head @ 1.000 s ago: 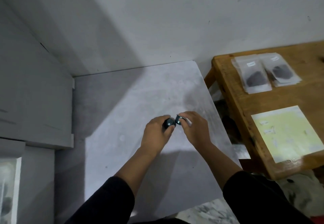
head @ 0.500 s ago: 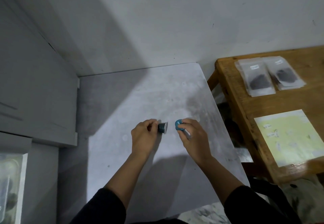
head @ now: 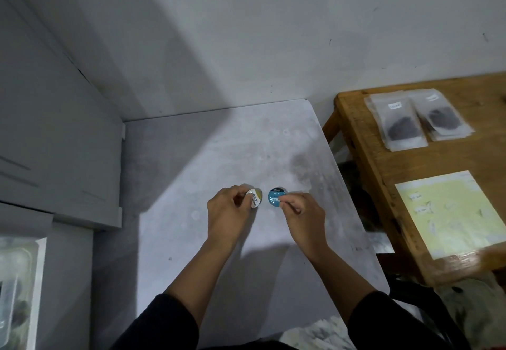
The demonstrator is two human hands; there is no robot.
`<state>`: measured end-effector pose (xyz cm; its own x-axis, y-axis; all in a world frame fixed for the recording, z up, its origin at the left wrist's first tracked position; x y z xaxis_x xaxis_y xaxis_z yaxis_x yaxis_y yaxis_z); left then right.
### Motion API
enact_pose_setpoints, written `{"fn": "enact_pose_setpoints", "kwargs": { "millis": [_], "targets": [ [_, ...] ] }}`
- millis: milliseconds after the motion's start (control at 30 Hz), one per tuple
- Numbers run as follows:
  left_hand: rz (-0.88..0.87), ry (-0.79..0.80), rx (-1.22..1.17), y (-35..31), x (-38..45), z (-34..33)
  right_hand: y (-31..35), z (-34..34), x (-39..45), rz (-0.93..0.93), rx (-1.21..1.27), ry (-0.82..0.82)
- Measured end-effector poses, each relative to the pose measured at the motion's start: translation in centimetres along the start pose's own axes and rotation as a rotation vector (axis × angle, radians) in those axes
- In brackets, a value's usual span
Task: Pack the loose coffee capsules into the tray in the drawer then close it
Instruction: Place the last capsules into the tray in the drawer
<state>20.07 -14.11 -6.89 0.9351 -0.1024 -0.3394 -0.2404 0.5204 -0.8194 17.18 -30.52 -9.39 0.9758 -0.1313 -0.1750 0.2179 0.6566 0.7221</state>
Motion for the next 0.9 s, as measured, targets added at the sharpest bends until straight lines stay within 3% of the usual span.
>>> {"fn": "enact_pose_setpoints", "kwargs": {
  "millis": [200,367,733,900],
  "targets": [
    [0.205,-0.029,-0.345,1.7,-0.4,0.2,0.4,-0.2,-0.2,-0.209,0.342,0.003],
    [0.217,-0.082,-0.547,2.3,-1.3,0.4,2.1,0.3,-1.3,-0.327,0.692,-0.014],
    [-0.015,-0.167,-0.882,-0.4,-9.0,3.8,8.9,2.1,-8.5,-0.158,0.910,-0.088],
    [-0.101,-0.189,-0.911,-0.6,-12.8,6.6,12.0,2.0,-12.0,-0.064,0.955,-0.060]
  ]
}}
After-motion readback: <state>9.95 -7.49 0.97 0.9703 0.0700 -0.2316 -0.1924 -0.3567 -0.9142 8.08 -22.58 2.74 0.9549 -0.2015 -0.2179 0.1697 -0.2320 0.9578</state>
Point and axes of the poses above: each hand's wrist, its own x-axis towards the middle knuckle, its own z-axis out of the back of the hand, y = z × x, the point moved 3 cm from there along x, towards the middle knuckle, and after that the axes turned 14 degrees about y, right-handed, at the moved point
